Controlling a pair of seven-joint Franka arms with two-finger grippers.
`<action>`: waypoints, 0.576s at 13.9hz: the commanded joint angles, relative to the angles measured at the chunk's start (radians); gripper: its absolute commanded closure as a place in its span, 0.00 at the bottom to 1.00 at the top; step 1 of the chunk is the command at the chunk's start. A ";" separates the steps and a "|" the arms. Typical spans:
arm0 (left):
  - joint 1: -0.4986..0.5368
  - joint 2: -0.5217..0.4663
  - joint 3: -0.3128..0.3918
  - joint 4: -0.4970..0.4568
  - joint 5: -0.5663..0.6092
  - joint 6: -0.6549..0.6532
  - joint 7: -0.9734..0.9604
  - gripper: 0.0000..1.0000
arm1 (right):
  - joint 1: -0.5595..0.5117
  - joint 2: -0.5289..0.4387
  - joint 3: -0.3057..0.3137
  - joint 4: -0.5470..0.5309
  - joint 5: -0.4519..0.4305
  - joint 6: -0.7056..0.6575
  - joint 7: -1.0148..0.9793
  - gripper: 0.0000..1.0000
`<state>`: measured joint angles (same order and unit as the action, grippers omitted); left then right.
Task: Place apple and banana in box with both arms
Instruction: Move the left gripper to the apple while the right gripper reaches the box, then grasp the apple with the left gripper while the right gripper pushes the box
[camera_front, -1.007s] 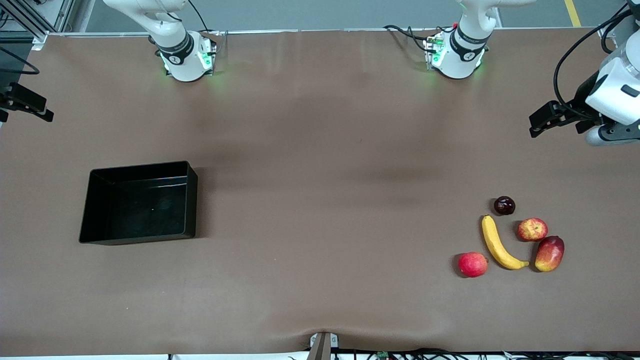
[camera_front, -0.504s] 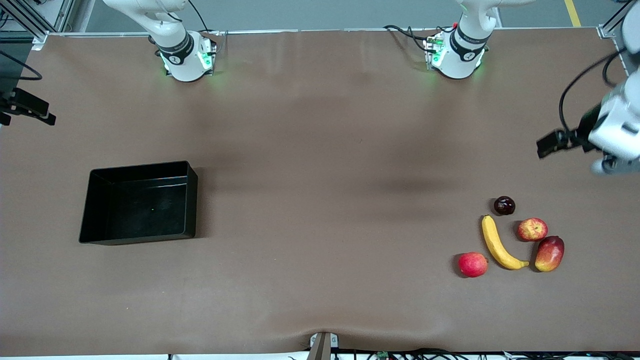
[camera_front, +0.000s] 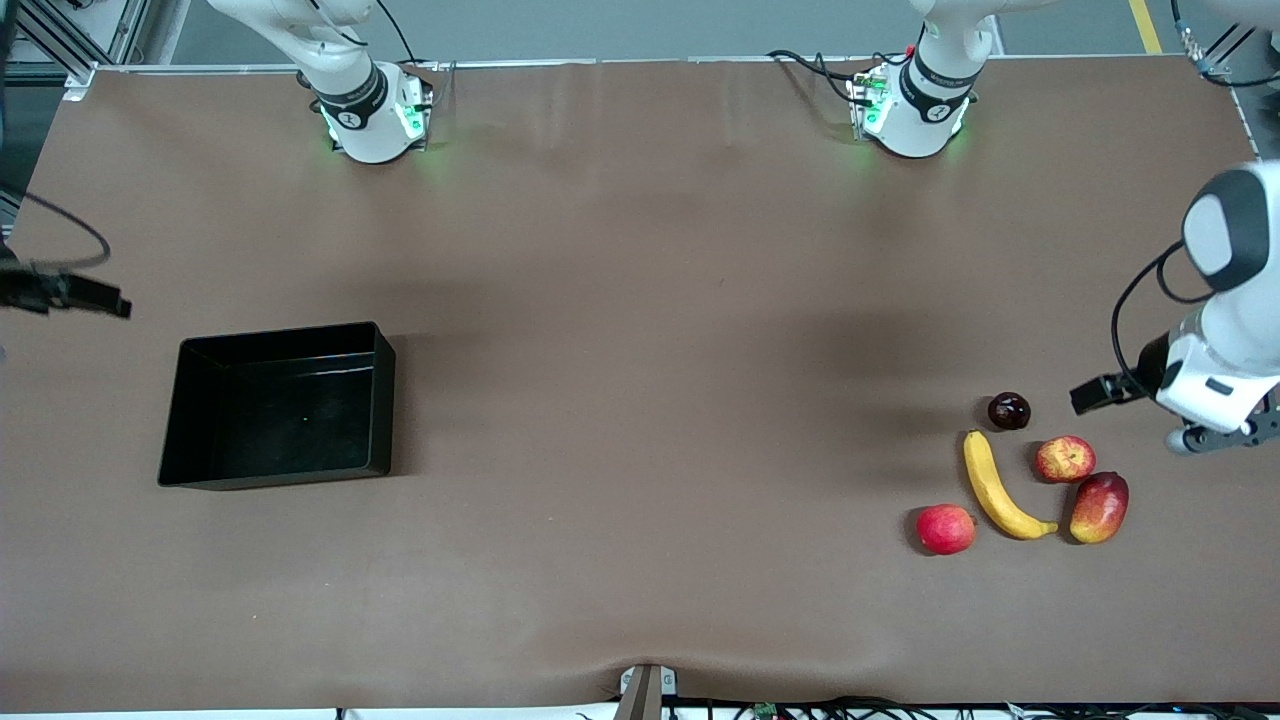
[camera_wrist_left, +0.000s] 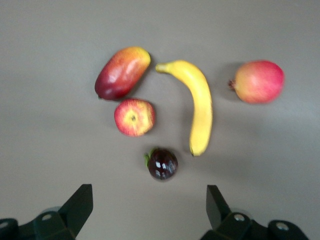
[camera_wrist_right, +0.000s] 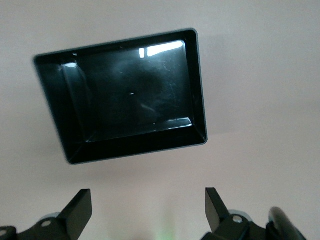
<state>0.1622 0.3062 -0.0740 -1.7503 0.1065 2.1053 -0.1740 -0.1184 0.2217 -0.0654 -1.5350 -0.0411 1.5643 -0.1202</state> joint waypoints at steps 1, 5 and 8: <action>0.043 0.109 -0.007 0.009 0.015 0.131 0.005 0.00 | -0.039 0.109 0.010 0.024 -0.037 0.109 -0.062 0.00; 0.077 0.235 -0.007 0.003 0.016 0.290 0.005 0.00 | -0.124 0.254 0.015 0.015 0.016 0.256 -0.191 0.00; 0.103 0.278 -0.007 0.005 0.018 0.312 0.007 0.00 | -0.176 0.335 0.015 0.003 0.125 0.295 -0.242 0.00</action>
<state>0.2407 0.5734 -0.0731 -1.7563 0.1066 2.4118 -0.1727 -0.2609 0.5151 -0.0671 -1.5403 0.0334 1.8470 -0.3265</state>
